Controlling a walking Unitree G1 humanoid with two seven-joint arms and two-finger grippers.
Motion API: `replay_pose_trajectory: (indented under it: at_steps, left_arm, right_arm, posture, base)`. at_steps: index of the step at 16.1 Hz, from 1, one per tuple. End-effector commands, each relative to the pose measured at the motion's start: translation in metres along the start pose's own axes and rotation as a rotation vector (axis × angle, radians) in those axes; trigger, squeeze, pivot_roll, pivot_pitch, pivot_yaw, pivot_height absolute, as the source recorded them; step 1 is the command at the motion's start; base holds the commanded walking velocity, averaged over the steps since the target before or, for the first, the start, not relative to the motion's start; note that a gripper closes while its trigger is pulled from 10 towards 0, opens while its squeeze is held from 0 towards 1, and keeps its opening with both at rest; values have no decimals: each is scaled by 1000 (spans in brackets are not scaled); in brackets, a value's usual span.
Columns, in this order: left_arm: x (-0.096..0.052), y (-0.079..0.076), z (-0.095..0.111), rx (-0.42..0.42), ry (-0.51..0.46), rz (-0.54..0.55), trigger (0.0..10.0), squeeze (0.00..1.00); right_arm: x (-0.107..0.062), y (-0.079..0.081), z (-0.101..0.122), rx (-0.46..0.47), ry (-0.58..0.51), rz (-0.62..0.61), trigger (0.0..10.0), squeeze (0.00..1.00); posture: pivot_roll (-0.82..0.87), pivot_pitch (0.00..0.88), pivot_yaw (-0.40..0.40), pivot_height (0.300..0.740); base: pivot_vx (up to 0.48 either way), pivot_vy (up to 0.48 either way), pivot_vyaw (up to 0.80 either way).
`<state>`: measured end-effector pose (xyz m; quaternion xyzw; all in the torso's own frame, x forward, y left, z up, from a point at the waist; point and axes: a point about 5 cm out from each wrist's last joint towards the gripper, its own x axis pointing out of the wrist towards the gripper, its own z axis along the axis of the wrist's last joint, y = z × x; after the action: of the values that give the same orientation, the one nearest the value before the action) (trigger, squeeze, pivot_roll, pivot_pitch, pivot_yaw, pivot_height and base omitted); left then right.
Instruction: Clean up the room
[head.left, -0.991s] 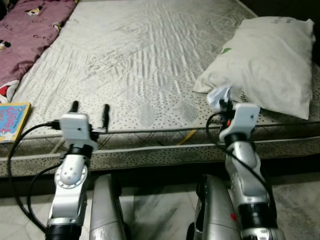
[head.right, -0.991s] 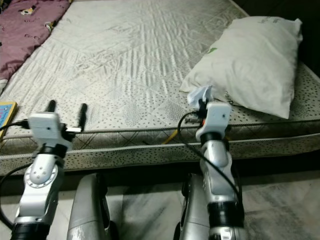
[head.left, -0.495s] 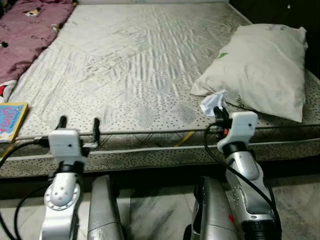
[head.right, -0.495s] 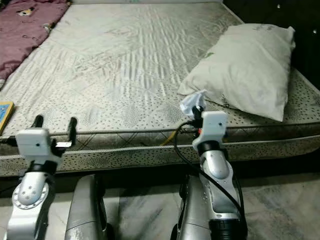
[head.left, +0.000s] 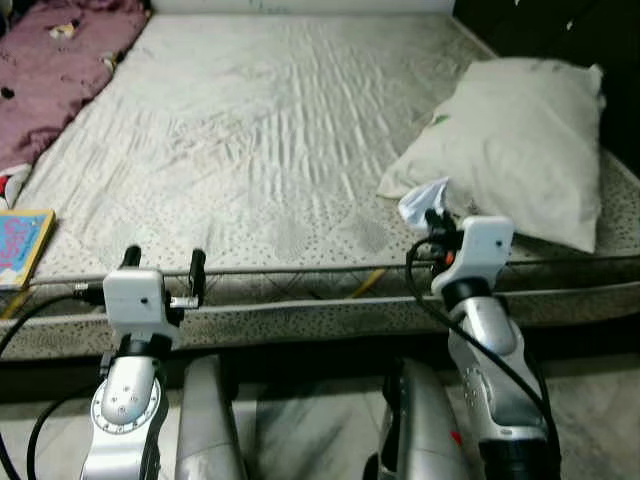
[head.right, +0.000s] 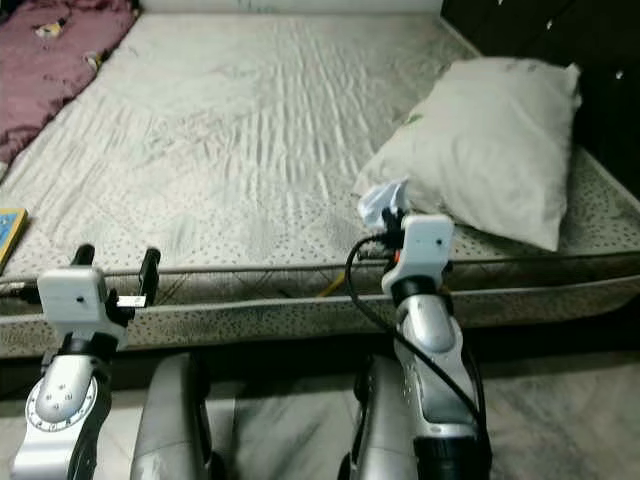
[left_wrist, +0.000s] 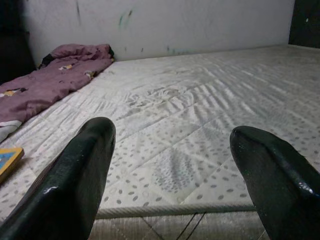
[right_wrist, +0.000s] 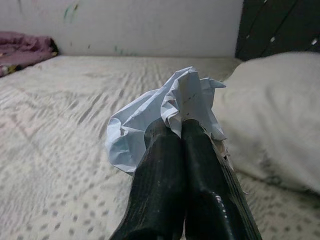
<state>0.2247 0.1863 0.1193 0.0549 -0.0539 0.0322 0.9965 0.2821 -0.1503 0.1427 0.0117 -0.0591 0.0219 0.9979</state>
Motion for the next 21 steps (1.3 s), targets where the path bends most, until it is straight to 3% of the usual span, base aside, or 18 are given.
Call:
replay_pose_trajectory:
  at_steps: [1, 7, 9, 11, 14, 21]
  left_arm:
    - [3, 3, 7, 21, -21, 11, 10000, 0]
    - [16, 4, 16, 72, -57, 39, 10000, 0]
    - [19, 6, 14, 123, -34, 73, 10000, 0]
    - [20, 8, 12, 155, -12, 98, 10000, 0]
    - [23, 18, 10, 135, 7, 162, 10000, 0]
    - [22, 11, 6, 111, 34, 110, 10000, 0]
  right_arm:
    - [1, -3, 7, -4, -18, -17, 10000, 0]
    - [2, -5, 8, -7, -14, -45, 10000, 0]
    - [1, -7, 6, -21, -9, -48, 10000, 0]
    - [0, -7, 4, -34, 4, -59, 10000, 0]
    - [-2, -12, 2, -49, 7, -68, 10000, 0]
    - [-2, -17, -2, -63, 23, -107, 10000, 0]
  posture:
    - [53, 0, -30, 570]
    - [50, 0, -23, 636]
    - [56, 0, -26, 668]
    - [55, 0, -27, 673]
    - [57, 0, -28, 673]
    - [61, 0, -28, 740]
  base:
    - [0, 0, 0]
    - [0, 0, 0]
    - [0, 0, 0]
    - [0, 0, -266]
    - [0, 0, 0]
    - [0, 0, 0]
